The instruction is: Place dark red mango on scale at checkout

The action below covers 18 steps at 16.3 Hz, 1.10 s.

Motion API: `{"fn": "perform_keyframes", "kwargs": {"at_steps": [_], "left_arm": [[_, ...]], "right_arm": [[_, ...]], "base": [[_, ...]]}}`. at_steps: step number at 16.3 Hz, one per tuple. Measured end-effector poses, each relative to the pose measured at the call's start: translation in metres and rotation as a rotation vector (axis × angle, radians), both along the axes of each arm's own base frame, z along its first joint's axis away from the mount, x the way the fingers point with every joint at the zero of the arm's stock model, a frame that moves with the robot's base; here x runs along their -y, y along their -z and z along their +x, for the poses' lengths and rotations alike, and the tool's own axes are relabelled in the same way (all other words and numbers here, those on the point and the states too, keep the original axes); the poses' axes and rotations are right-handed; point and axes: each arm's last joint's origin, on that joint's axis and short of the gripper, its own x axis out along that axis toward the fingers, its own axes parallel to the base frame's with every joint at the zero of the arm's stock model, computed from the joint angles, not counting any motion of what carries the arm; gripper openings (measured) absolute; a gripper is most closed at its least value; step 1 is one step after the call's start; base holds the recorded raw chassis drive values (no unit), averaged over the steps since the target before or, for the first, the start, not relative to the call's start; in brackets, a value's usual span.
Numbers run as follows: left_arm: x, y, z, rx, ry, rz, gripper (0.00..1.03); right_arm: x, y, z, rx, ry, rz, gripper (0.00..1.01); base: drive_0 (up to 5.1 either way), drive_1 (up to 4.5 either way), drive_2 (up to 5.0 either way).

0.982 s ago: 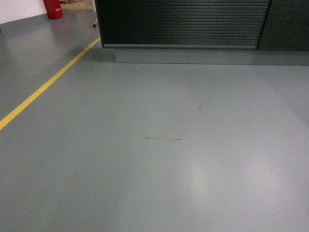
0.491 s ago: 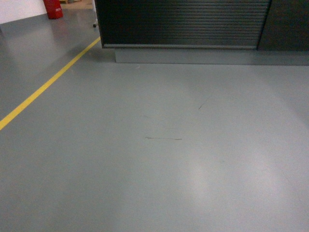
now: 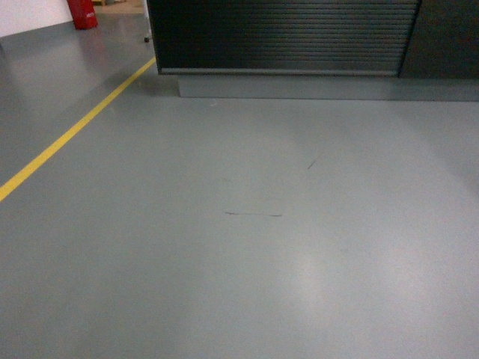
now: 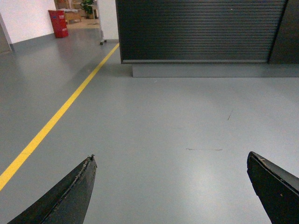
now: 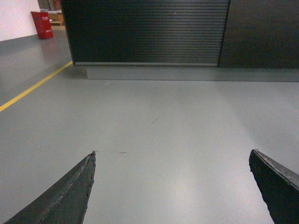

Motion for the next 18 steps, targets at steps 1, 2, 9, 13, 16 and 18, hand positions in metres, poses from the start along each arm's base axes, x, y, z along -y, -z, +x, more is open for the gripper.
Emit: {"fn": "perform_keyframes", "kwargs": {"at_steps": [1, 2, 9, 13, 16, 18], "left_arm": [[0.0000, 0.0000, 0.0000, 0.000, 0.000, 0.000, 0.98], [0.0000, 0.0000, 0.0000, 0.000, 0.000, 0.000, 0.98], [0.0000, 0.0000, 0.0000, 0.000, 0.000, 0.000, 0.98], [0.0000, 0.0000, 0.0000, 0.000, 0.000, 0.000, 0.98], [0.0000, 0.0001, 0.0000, -0.001, 0.000, 0.000, 0.98], [0.0000, -0.0001, 0.0000, 0.001, 0.000, 0.000, 0.98]], "right_arm": [[0.0000, 0.0000, 0.0000, 0.000, 0.000, 0.000, 0.98], [0.0000, 0.0000, 0.0000, 0.000, 0.000, 0.000, 0.98], [0.0000, 0.0000, 0.0000, 0.000, 0.000, 0.000, 0.98], [0.0000, 0.0001, 0.0000, -0.001, 0.000, 0.000, 0.98], [0.0000, 0.0000, 0.0000, 0.000, 0.000, 0.000, 0.98], [0.0000, -0.0001, 0.0000, 0.001, 0.000, 0.000, 0.98]], "base": [[0.0, 0.00, 0.0], [0.0, 0.00, 0.0], [0.0, 1.20, -1.2], [0.0, 4.29, -4.4], [0.1, 4.38, -4.3], [0.1, 4.41, -4.3]]}}
